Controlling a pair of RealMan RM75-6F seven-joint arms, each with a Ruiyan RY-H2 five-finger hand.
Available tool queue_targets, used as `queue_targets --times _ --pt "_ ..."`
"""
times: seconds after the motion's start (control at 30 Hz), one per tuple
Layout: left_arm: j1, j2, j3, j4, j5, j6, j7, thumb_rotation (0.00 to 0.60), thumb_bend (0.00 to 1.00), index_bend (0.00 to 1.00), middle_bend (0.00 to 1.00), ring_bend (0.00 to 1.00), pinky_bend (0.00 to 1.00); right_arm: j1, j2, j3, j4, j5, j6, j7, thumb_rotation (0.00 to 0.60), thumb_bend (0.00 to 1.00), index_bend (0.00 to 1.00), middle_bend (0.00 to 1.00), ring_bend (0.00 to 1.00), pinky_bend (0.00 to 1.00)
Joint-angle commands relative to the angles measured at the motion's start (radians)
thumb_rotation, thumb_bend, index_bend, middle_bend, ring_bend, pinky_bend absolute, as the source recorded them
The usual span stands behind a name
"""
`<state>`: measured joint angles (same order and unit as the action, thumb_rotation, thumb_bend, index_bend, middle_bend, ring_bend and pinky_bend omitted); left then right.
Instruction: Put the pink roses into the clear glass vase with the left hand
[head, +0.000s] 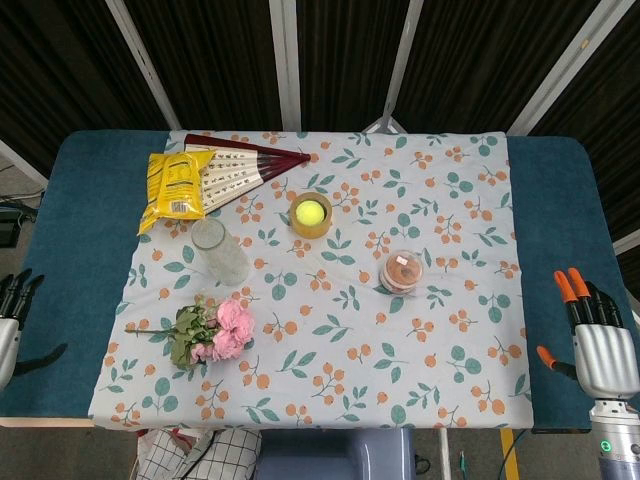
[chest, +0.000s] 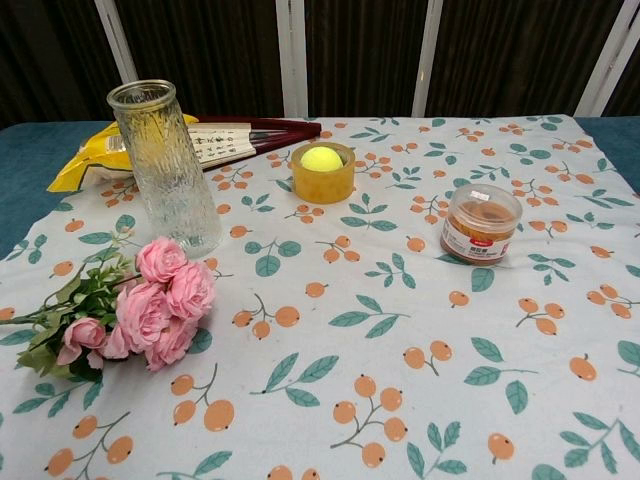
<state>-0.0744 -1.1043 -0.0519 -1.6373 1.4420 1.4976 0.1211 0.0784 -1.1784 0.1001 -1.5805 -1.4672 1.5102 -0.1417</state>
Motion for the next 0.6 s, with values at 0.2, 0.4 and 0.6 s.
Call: queue_targets --times 0.2,0.4,0.6 --pt "-0.008 -0.006 -0.005 -0.01 -0.01 -0.014 0.029 0.6 0.23 0.09 0.01 0.0 0.14 -0.011 0.007 -0.004 -0.002 -0.001 0.015 0.001 0.6 0.18 0.05 0.0 0.06 0.12" --pt "-0.011 -0.011 0.009 -0.02 0.028 -0.01 0.037 0.6 0.23 0.09 0.01 0.0 0.14 -0.022 0.017 -0.001 -0.011 0.003 0.029 0.016 0.6 0.18 0.05 0.0 0.06 0.12" --pt "-0.005 -0.01 0.024 -0.034 0.046 -0.006 0.045 0.6 0.23 0.09 0.04 0.0 0.14 -0.023 0.016 -0.004 -0.017 0.004 0.026 -0.002 0.6 0.18 0.05 0.0 0.06 0.12"
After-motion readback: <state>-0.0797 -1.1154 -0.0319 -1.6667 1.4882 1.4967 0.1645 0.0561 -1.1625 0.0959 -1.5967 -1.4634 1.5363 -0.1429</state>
